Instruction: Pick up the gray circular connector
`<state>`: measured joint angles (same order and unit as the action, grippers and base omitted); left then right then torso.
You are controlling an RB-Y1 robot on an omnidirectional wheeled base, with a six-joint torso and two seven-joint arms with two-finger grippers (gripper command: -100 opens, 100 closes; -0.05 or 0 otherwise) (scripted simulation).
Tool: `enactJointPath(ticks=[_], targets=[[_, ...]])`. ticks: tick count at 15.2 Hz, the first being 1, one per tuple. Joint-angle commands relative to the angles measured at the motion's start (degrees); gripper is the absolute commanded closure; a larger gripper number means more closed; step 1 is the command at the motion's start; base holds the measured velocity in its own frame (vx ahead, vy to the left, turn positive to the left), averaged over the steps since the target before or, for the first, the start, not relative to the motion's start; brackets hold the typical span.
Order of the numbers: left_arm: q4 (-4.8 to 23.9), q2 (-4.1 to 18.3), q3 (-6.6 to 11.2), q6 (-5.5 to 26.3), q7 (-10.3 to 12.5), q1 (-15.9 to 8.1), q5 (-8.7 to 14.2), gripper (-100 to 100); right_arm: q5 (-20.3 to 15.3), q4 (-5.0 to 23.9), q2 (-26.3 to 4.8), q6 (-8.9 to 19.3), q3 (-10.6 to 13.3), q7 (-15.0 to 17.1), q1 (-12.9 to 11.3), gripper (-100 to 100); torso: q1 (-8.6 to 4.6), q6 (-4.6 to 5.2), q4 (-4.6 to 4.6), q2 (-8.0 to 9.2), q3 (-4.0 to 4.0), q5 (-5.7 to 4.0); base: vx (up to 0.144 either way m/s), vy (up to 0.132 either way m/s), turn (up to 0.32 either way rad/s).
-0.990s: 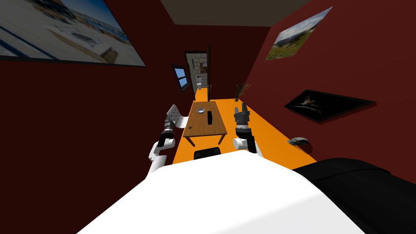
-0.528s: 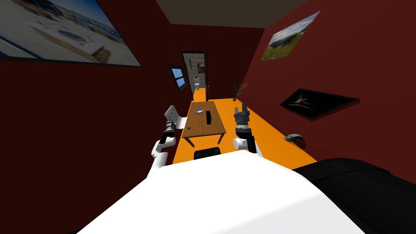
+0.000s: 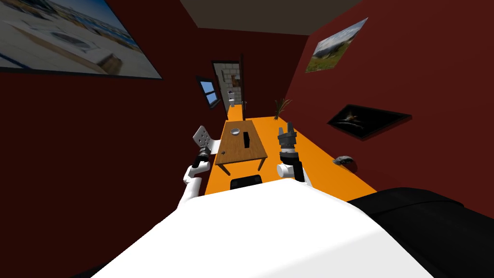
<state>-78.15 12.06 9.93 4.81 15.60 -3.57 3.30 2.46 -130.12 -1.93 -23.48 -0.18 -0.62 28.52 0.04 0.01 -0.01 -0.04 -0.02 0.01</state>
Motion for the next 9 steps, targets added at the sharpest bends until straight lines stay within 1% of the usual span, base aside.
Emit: enactJointPath(ticks=[1, 2, 3, 4, 5, 6, 7, 8, 9], targets=[[2.9, -0.4, 0.71, 2.5, 1.2, -1.8, 0.1, -100, 0.0, 0.0, 0.0, 0.0, 0.0, 0.0, 0.0, 0, 0.0, 0.0, 0.0, 0.0, 0.0, 0.0, 0.005, 0.011, -0.088], [3.9, -0.4, 0.71, 2.5, 1.2, -1.8, 0.1, -100, 0.0, 0.0, 0.0, 0.0, 0.0, 0.0, 0.0, 0, 0.0, 0.01, 0.0, -0.01, 0.0, 0.0, 0.006, 0.012, -0.08], [3.9, -0.4, 0.71, 2.5, 1.2, -1.8, 0.1, -100, 0.0, 0.0, 0.0, 0.0, 0.0, 0.0, 0.0, 0, 0.01, -0.01, -0.01, -0.01, -0.01, 0.0, 0.004, 0.01, -0.025], [6.2, -0.9, 1.23, 4.2, 1.9, -3.0, 0.1, -100, 0.0, 0.0, 0.0, 0.0, 0.0, 0.0, 0.0, 0, 0.01, -0.02, 0.0, -0.01, -0.01, 0.0, 0.006, 0.009, -0.055], [6.4, -0.9, 1.23, 4.2, 1.9, -3.0, 0.1, -100, 0.0, 0.0, 0.0, 0.0, 0.0, 0.0, 0.0, 0, 0.0, 0.0, -0.01, -0.01, -0.01, 0.01, 0.006, 0.01, -0.065], [8.4, -1.3, 1.74, 5.8, 2.6, -4.2, 0.1, -100, 0.0, 0.0, 0.0, 0.0, 0.0, 0.0, 0.0, 0, 0.0, -0.01, 0.0, -0.01, -0.01, 0.0, 0.01, 0.01, -0.102], [8.8, -1.3, 1.74, 5.8, 2.6, -4.2, 0.1, -100, 0.0, 0.0, 0.0, 0.0, 0.0, 0.0, 0.0, 0, 0.01, 0.0, 0.0, -0.03, -0.01, 0.0, 0.012, 0.013, -0.081], [11.1, -1.9, 2.22, 7.4, 3.3, -5.3, 0.1, -100, 0.0, 0.0, 0.0, 0.0, 0.0, 0.0, 0.0, 0, 0.0, 0.0, -0.01, -0.04, -0.02, 0.0, 0.018, 0.014, -0.081], [11.1, -1.9, 2.22, 7.4, 3.3, -5.3, 0.1, -100, 0.0, 0.0, 0.0, 0.0, 0.0, 0.0, 0.0, 0, 0.01, 0.0, -0.01, -0.06, -0.03, 0.0, 0.017, 0.014, -0.06]])
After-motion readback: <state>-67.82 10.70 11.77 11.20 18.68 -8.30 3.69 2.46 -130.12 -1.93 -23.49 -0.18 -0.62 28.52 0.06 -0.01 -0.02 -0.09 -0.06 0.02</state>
